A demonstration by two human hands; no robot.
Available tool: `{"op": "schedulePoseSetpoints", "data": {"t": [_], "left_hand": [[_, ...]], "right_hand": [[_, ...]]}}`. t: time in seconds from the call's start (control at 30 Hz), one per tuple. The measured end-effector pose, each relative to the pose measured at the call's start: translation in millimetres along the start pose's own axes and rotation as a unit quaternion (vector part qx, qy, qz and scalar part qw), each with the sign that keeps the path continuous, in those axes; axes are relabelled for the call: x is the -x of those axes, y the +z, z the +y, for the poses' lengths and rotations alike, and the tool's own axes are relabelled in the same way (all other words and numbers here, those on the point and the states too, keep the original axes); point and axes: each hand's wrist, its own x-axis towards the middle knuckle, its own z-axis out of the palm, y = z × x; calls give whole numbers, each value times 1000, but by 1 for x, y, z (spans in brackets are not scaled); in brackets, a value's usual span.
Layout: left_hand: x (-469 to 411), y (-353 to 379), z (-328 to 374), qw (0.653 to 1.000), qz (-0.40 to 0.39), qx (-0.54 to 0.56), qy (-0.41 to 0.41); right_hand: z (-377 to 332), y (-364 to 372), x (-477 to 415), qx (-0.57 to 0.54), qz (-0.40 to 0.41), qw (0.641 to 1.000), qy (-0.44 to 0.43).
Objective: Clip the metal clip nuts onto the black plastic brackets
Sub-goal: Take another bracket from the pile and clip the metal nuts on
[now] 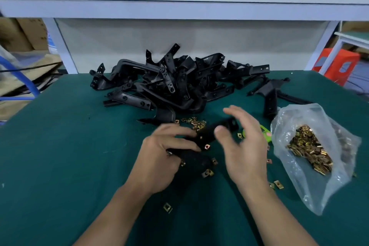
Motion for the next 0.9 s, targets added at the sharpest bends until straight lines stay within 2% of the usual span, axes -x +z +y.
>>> {"op": "schedulePoseSetpoints", "data": {"t": [0.07,0.1,0.17,0.27,0.33,0.43,0.47,0.53,0.63,0.73,0.9], "left_hand": [[-3,-5,-8,998,-7,-41,44],[-3,-6,-11,998,-19,-39,49],[-1,-5,-15,998,-33,-33,42],[3,7,-17,997,-12,-61,38],[2,16,-16,997,36,-70,-12],[-1,16,-15,981,106,-103,-124],[-1,14,-19,976,96,-137,-139],[1,9,-29,968,31,-201,-146],[0,3,-35,969,-18,-208,-133],[-1,1,-36,976,3,-167,-138],[2,7,-30,975,47,-186,-113]], "right_hand": [[-3,-1,-1,118,-89,985,-89],[-5,-2,-1,135,-150,975,-93],[-11,-1,0,110,-257,959,-44],[-6,2,4,180,-321,930,-17],[-2,3,4,214,-287,934,1],[4,3,1,184,-173,968,18],[6,2,-1,178,-134,974,31],[11,1,-4,192,-99,974,74],[19,2,-3,245,-120,956,104],[19,6,-1,275,-142,945,109],[20,8,-1,289,-146,941,96]]}}
